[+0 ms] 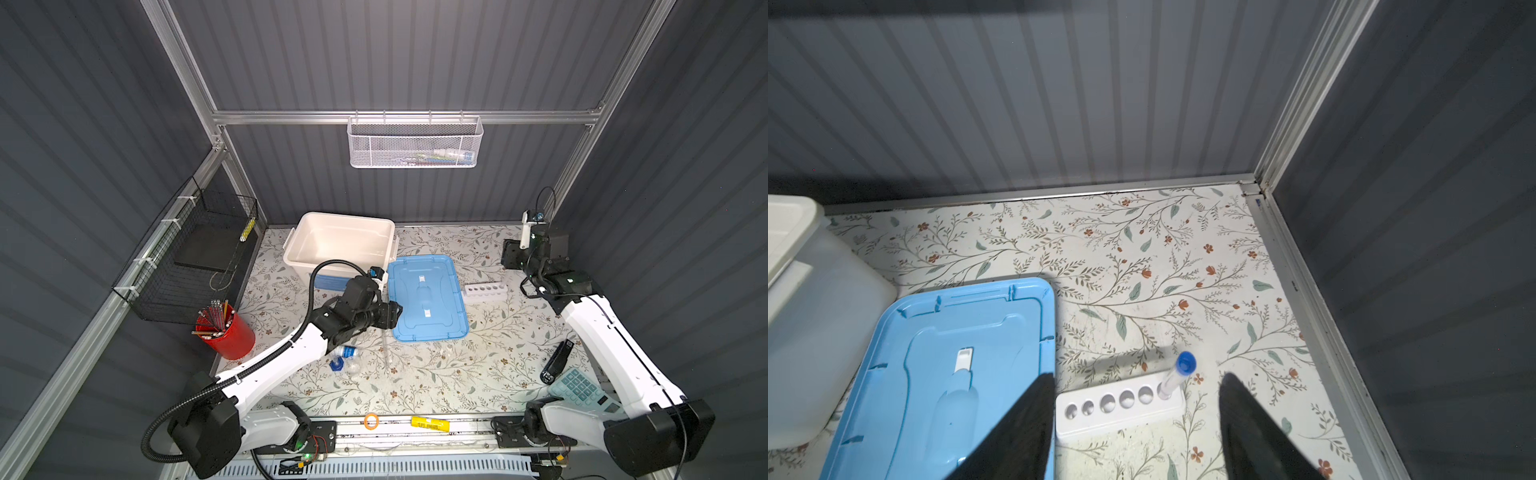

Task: Organize the chemistry lab equipment
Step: 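Move the left gripper over the second blue-capped tube lying on the table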

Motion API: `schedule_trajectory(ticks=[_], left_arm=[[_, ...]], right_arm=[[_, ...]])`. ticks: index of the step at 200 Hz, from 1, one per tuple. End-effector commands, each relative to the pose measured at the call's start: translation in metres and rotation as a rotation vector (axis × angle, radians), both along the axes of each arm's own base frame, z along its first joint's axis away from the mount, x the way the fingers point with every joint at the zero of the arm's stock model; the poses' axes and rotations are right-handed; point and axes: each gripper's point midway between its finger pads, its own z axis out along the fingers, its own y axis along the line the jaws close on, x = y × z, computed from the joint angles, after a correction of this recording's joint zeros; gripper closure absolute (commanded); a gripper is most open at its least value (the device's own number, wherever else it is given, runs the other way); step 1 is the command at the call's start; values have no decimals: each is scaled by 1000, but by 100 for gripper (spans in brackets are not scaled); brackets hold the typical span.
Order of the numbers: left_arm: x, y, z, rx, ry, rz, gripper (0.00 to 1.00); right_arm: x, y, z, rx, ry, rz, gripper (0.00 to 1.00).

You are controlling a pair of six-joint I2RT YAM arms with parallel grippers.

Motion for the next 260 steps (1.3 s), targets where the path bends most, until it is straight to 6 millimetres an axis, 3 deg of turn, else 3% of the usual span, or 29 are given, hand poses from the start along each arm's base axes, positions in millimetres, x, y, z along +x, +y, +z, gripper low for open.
schedule_trajectory(ticks=[1, 46, 117, 184, 260], left_arm=[[-5, 1, -17, 20, 90, 43, 32], [-17, -13, -35, 112, 147, 32, 35], [-37, 11, -57, 157, 241, 160, 37], [-49, 9, -76, 165, 302, 160, 41], [-49, 15, -98, 253, 359, 196, 44]], right_arm=[[-2, 8, -2, 12, 24, 34, 36], [-3, 9, -11, 16, 40, 42, 36], [-5, 18, -13, 46, 46, 83, 36], [-3, 24, -24, 60, 73, 108, 37], [0, 25, -33, 54, 87, 109, 37]])
